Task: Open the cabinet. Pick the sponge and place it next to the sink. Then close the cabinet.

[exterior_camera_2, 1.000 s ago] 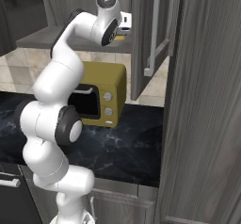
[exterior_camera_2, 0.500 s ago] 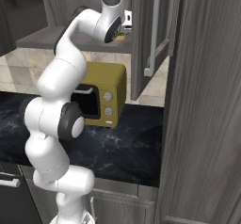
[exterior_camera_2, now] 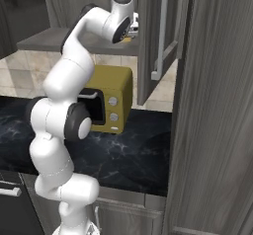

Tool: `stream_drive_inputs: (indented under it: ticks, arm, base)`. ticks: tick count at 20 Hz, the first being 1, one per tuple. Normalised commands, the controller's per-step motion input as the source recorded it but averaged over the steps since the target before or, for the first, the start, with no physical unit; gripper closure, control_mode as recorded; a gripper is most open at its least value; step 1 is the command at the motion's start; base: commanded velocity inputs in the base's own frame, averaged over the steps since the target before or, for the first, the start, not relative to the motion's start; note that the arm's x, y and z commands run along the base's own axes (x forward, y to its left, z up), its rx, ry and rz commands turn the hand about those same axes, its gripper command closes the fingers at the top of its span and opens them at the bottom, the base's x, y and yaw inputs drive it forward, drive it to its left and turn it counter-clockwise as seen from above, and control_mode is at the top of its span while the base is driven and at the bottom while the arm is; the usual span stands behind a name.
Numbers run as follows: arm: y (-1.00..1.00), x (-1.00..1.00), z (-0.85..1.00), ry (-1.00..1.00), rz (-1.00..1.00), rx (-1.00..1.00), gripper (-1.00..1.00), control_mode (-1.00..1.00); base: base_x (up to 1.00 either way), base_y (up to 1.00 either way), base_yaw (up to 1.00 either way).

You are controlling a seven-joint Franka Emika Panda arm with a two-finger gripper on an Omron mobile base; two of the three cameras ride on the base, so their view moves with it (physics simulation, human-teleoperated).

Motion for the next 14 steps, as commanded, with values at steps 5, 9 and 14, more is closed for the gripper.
stream_drive_inputs:
  ticks: [5, 9, 14]
  arm:
    - [0.00, 0.33, 0.00, 0.01, 0.02, 0.00, -1.00, -1.00]
    - [0.00, 0.19, 0.00, 0.04, 0.02, 0.00, -1.00, -1.00]
    - [0.00, 0.15, -0.14, 0.01, 0.01, 0.00, -1.00, -1.00]
  base:
    - [0.00, 0.00, 0.00]
    - [0.00, 0.00, 0.00]
    - [0.00, 0.00, 0.00]
